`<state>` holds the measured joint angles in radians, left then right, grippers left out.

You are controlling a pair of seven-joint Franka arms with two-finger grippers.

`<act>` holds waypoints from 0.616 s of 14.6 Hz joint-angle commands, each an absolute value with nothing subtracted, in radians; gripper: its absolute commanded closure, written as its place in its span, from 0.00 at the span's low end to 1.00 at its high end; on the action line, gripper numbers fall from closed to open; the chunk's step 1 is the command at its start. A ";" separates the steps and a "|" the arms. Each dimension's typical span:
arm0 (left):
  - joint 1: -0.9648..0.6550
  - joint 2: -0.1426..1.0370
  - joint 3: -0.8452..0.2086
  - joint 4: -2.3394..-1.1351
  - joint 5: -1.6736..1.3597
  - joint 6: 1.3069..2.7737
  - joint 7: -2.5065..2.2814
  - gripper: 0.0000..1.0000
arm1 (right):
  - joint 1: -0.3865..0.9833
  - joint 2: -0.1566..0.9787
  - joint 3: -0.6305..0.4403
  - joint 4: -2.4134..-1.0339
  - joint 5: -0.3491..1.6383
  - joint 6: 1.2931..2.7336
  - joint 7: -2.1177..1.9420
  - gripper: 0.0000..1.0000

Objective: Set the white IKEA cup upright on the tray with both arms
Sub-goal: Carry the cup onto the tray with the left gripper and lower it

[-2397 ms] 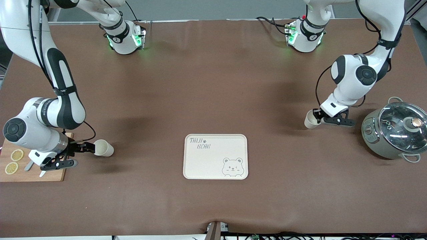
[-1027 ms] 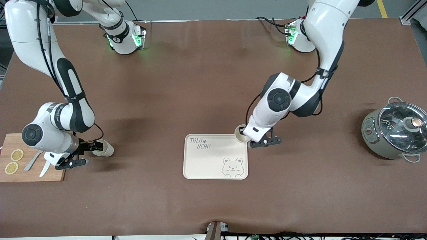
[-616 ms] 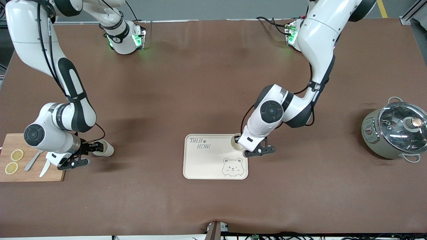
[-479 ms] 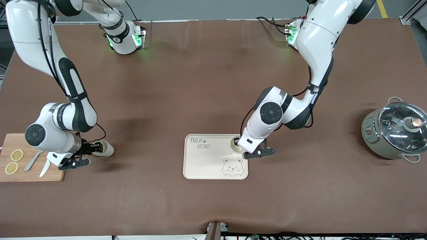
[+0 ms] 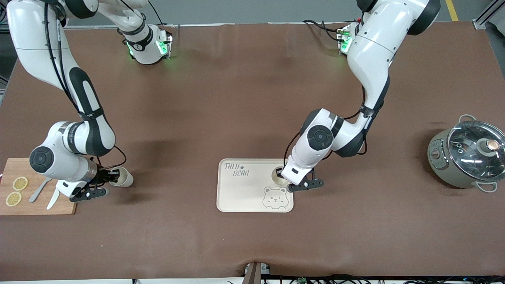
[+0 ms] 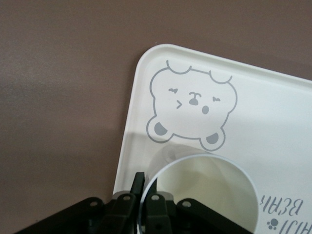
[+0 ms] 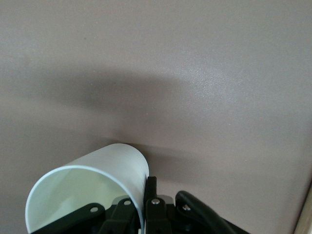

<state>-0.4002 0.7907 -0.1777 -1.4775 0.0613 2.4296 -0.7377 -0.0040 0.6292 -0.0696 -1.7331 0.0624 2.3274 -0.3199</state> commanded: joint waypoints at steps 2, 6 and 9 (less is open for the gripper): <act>-0.472 0.830 -0.114 -1.440 0.089 2.470 -0.779 1.00 | -0.008 0.632 -0.064 -1.723 0.087 2.329 -0.327 1.00; -0.492 0.834 -0.100 -1.440 0.087 2.482 -0.788 1.00 | -0.002 0.626 -0.064 -1.689 0.089 2.307 -0.318 1.00; -0.497 0.838 -0.100 -1.440 0.089 2.484 -0.790 1.00 | 0.012 0.621 -0.060 -1.620 0.089 2.196 -0.284 1.00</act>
<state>-0.4810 0.8214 -0.1139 -1.4651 0.0614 2.4770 -0.7629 0.0004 0.6290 -0.0630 -1.6760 0.0763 2.2763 -0.3136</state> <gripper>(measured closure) 0.956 0.956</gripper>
